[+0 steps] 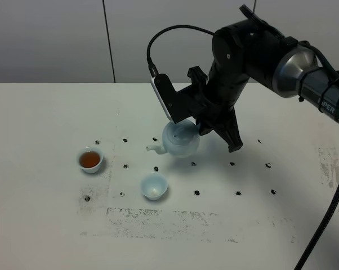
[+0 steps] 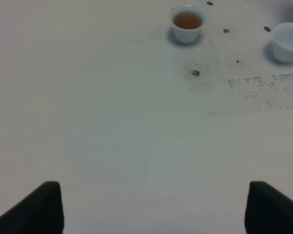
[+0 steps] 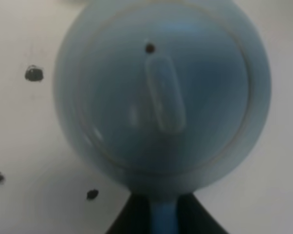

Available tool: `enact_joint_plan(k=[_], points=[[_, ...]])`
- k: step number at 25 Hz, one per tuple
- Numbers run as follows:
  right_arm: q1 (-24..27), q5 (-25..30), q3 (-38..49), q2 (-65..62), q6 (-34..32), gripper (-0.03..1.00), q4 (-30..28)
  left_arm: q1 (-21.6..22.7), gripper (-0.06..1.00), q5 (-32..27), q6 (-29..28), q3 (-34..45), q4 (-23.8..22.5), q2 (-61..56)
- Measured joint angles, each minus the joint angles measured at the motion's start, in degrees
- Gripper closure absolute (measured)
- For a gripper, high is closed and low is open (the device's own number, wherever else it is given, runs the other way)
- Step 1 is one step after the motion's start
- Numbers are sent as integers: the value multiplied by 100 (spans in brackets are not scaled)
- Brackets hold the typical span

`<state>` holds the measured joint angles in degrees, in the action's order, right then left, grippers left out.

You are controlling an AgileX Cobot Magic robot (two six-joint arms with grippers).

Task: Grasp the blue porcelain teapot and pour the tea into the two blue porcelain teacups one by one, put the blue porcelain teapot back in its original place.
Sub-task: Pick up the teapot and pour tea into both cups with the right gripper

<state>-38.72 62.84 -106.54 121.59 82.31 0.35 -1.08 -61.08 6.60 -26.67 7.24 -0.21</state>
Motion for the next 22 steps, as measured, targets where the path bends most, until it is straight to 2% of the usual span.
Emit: enact_joint_plan(k=[3, 8, 22], points=[[-118, -372, 366, -47, 17, 93, -275, 0, 18, 0, 0, 0, 0, 0], [-402, -521, 463, -65, 22, 93, -861, 0, 18, 0, 0, 0, 0, 0], [-541, -710, 476, -274, 508, 93, -1289, 0, 18, 0, 0, 0, 0, 0]])
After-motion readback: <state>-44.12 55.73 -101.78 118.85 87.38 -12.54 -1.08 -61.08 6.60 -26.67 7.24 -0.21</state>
